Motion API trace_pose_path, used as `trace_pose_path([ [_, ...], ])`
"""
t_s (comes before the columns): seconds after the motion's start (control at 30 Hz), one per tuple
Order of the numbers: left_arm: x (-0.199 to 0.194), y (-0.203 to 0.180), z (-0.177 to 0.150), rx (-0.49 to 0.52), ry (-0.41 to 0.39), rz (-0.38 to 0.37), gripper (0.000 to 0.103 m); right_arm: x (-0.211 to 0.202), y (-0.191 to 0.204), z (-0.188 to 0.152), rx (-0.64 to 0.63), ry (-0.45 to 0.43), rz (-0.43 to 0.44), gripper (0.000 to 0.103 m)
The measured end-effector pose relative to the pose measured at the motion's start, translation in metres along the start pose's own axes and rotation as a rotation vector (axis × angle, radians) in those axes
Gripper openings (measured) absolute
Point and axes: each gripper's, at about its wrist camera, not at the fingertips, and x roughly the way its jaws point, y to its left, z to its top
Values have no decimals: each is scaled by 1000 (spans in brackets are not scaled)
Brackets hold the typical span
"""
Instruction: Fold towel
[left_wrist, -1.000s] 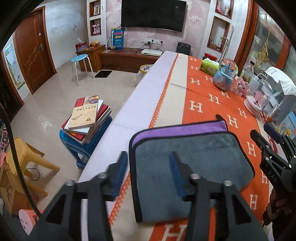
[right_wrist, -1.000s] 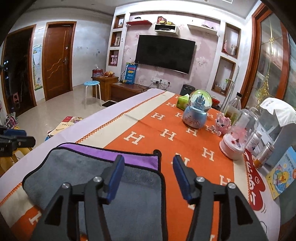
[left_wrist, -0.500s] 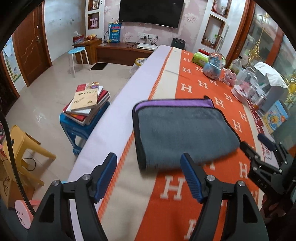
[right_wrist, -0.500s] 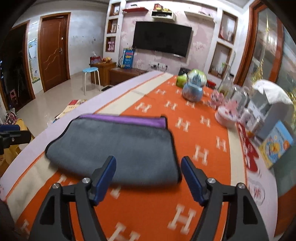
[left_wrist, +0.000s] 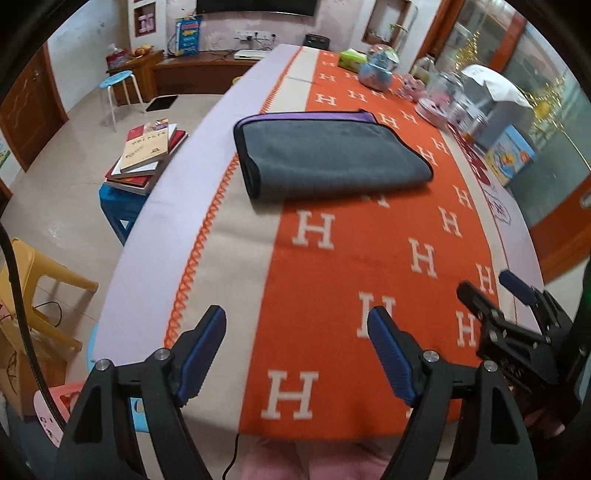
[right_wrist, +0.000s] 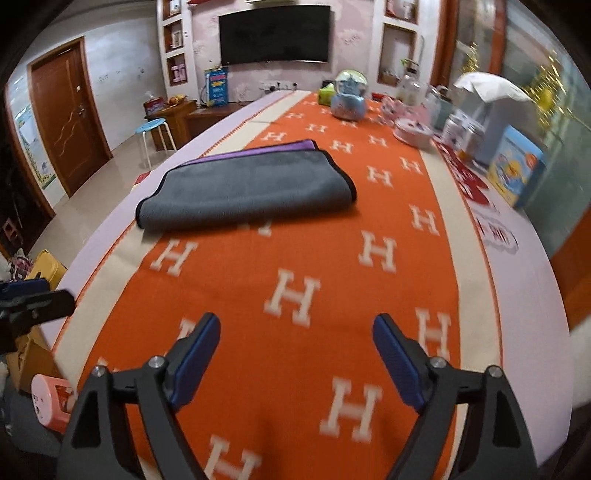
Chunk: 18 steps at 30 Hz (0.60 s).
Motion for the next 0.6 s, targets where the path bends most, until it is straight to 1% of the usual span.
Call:
trace_pose_path([
  [0.1, -9, -4, -3, 24, -6, -9, 79, -18, -4, -15, 47, 10, -16, 91],
  [0.17, -18, -8, -5, 44, -14, -27, 84, -32, -8, -24, 79, 10, -21, 94],
  [0.27, -32, -20, -4, 94, -31, -60, 90, -51, -13, -35, 127, 23, -20, 96],
  [0.33, -41, -31, -5, 126, -45, -78, 91, -62, -18, -39, 152, 42, -9, 96],
  [0.4, -51, -43, -4, 157, -61, -92, 93, -74, -21, -40, 152, 47, -18, 97],
  [0.43, -55, -48, -3, 168, -68, -93, 95, -82, -23, -40, 153, 41, -24, 98],
  [0.53, -72, -65, -1, 187, -115, -62, 96, -106, -29, -35, 166, 19, -34, 103],
  [0.6, -81, -74, 1, 202, -134, -59, 97, -124, -32, -29, 157, 3, -56, 103],
])
